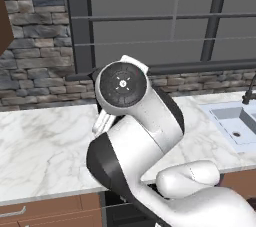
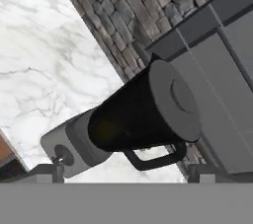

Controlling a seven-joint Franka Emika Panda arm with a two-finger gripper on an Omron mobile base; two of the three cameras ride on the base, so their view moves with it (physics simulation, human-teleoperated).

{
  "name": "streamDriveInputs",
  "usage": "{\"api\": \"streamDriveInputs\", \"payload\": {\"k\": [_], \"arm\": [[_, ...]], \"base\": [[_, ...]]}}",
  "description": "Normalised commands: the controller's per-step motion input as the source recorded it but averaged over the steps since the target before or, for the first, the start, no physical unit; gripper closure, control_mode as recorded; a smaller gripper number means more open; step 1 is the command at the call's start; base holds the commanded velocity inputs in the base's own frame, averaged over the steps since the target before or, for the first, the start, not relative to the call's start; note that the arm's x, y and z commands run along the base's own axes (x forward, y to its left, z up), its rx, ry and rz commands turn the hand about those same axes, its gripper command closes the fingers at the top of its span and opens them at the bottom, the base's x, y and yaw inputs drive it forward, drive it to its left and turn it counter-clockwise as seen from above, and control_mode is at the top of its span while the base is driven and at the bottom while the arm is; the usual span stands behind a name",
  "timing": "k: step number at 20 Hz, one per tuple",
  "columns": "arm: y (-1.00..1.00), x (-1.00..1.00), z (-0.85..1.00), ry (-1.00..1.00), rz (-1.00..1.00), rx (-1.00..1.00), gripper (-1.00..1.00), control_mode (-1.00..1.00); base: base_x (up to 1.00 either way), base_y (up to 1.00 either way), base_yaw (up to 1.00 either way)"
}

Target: Grab the garlic and lemon from the fridge, place them in the blender, close the lid, and turn on the blender to create a marinade.

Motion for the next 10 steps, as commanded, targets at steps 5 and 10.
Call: {"api": "streamDriveInputs", "payload": {"k": [5, 10], "arm": [[-0.16, -0.92, -0.65, -0.25, -0.39, 0.16, -1.0, -1.0], [-0.29, -0.61, -0.77, -0.23, -0.36, 0.17, -1.0, -1.0]], "base": [[0.0, 0.0, 0.0], [0.0, 0.0, 0.0]]}}
